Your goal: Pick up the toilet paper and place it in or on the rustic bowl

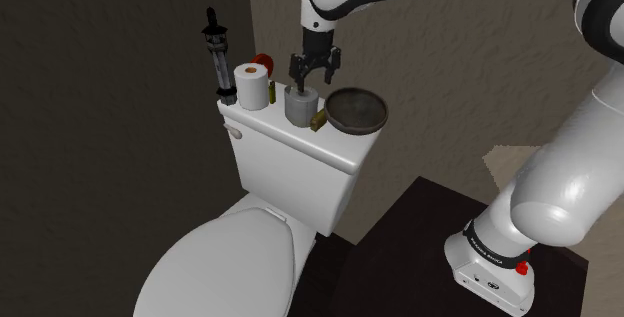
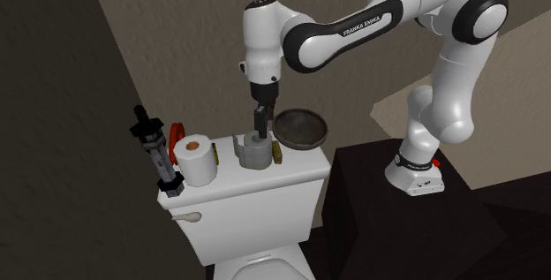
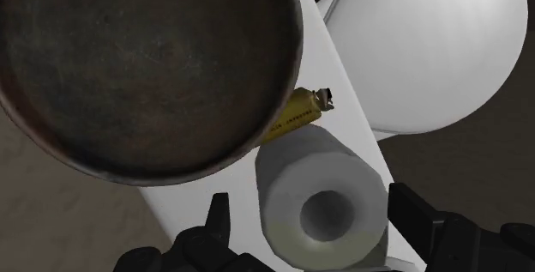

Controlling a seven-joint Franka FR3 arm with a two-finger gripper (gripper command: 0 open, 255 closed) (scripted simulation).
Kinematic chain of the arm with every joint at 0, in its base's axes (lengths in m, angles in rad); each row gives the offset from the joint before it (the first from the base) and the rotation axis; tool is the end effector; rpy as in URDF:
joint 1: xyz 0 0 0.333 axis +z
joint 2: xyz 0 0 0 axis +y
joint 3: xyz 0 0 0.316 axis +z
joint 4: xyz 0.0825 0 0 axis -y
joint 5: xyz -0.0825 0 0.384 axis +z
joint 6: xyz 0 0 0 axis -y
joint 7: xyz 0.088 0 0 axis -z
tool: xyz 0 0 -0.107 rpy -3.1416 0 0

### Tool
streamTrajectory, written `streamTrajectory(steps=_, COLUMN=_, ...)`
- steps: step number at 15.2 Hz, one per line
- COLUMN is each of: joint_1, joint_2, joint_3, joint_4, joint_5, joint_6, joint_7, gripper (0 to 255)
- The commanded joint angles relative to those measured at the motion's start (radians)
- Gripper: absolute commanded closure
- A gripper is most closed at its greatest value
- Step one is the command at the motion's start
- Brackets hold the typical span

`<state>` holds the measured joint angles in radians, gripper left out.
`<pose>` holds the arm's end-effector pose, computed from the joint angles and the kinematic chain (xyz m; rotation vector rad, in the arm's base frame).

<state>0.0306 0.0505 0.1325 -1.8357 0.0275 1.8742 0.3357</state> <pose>0.5679 0.0944 0.4960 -3.0997 0.2814 0.0301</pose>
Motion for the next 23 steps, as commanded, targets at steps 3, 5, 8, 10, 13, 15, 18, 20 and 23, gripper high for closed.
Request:
streamTrajectory(steps=3, joint_1=0.017, joint_2=0.169, joint_3=0.008, joint_4=0.188, joint_5=-0.031, joint_6=-0.022, joint_7=0.038, gripper=0)
streamTrajectory(steps=5, joint_1=0.029, joint_2=0.257, joint_3=0.009, joint_4=0.294, joint_5=-0.047, joint_6=-0.042, joint_7=0.056, gripper=0)
streamTrajectory(steps=8, joint_1=0.037, joint_2=0.307, joint_3=0.008, joint_4=0.345, joint_5=-0.055, joint_6=-0.043, joint_7=0.065, gripper=0)
streamTrajectory(steps=10, joint_1=0.036, joint_2=0.31, joint_3=0.008, joint_4=0.321, joint_5=-0.055, joint_6=-0.017, joint_7=0.065, gripper=0)
streamTrajectory(steps=13, joint_1=0.036, joint_2=0.315, joint_3=0.008, joint_4=0.289, joint_5=-0.056, joint_6=0.021, joint_7=0.066, gripper=0)
streamTrajectory(steps=15, joint_1=0.037, joint_2=0.318, joint_3=0.007, joint_4=0.272, joint_5=-0.057, joint_6=0.041, joint_7=0.066, gripper=0)
streamTrajectory(steps=18, joint_1=0.037, joint_2=0.319, joint_3=0.007, joint_4=0.272, joint_5=-0.057, joint_6=0.041, joint_7=0.066, gripper=0)
streamTrajectory(steps=20, joint_1=0.037, joint_2=0.319, joint_3=0.007, joint_4=0.272, joint_5=-0.057, joint_6=0.041, joint_7=0.066, gripper=0)
streamTrajectory(steps=23, joint_1=0.037, joint_2=0.319, joint_3=0.007, joint_4=0.272, joint_5=-0.057, joint_6=0.041, joint_7=0.066, gripper=255)
